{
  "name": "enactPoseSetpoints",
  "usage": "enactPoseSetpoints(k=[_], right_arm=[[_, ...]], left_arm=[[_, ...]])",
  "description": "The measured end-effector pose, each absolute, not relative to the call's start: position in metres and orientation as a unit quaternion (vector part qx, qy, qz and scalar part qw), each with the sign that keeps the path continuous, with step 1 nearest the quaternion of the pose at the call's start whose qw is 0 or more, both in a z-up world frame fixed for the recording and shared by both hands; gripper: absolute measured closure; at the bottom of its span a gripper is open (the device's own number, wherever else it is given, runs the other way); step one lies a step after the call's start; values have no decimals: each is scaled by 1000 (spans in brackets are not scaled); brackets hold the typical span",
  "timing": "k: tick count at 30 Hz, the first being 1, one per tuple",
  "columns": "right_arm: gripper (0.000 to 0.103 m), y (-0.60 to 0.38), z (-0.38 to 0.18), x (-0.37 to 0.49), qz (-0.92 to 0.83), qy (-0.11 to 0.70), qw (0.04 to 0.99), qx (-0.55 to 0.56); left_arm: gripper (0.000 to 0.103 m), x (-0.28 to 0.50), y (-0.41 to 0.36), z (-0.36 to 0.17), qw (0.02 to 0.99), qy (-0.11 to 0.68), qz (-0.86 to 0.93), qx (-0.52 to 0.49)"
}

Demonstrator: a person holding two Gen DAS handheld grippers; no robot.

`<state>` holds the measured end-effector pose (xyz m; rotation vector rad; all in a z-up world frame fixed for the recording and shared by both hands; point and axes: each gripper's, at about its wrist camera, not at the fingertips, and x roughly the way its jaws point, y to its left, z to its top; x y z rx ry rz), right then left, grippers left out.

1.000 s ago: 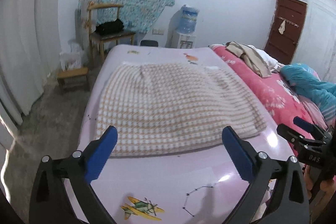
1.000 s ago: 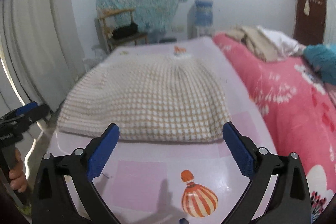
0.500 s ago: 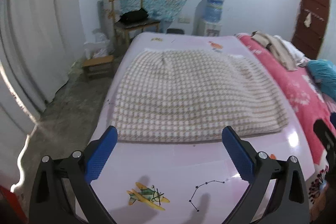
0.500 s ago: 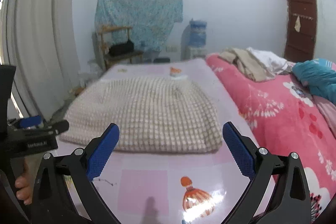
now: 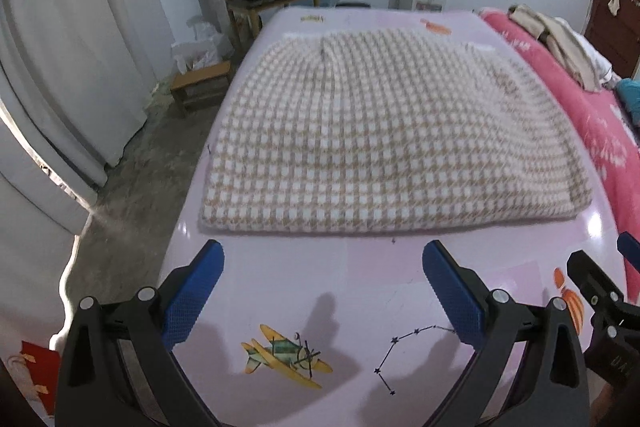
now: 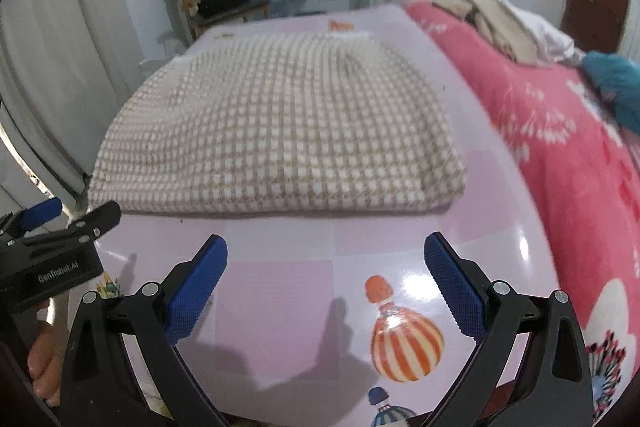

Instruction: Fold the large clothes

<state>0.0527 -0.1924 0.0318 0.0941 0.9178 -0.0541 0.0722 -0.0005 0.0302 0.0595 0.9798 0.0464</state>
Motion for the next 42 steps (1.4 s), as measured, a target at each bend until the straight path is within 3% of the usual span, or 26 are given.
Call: enactPoseSetpoints(k=[42], right_arm=[[8,-178,28,56,-32,465,884,30]], left_arm=[[5,74,2,21,872,489,18,3]])
